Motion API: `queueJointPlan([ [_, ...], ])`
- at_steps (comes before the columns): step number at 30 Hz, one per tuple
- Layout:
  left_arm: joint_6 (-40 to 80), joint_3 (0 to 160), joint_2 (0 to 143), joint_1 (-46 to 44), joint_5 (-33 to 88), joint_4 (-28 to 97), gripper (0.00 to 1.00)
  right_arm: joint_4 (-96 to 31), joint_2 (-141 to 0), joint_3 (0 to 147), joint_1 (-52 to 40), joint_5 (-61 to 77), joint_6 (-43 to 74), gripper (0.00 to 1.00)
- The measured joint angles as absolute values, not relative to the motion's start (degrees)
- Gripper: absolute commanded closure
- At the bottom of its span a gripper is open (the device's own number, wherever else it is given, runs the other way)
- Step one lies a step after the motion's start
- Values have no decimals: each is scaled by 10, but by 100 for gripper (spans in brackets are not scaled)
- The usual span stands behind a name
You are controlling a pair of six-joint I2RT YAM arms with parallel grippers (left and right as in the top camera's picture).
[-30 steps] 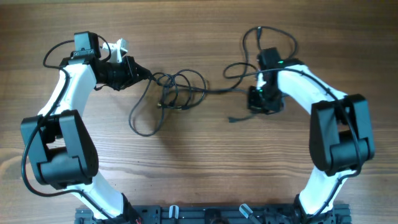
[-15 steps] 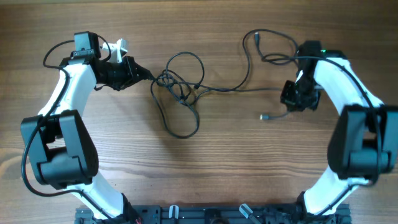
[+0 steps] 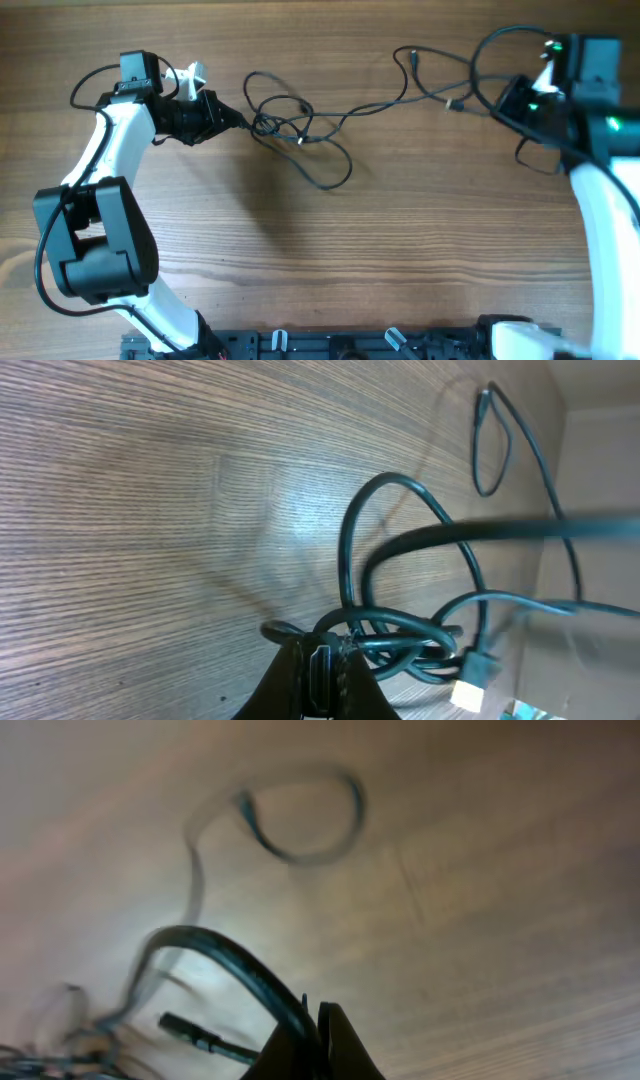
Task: Untangle cables
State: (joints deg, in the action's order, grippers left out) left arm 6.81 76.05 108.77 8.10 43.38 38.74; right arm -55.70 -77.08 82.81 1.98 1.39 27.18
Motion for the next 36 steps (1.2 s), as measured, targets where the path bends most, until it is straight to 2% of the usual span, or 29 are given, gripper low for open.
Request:
queueJointPlan([
  [7,68,760,1088,79,440,387,96,-524,-660,830,20,14,291,96],
  [11,68,761,1088,78,439,387,96,-537,-647,830,20,13,295,96],
  [19,68,761,1088,78,439,387,96,-585,-678,830,20,-53,316,96],
  [30,68,761,1088,79,427,387,96,-663,-821,830,21,-103,347,95],
  [36,68,761,1088,79,415,387,96,-668,-906,830,25,-14,297,77],
])
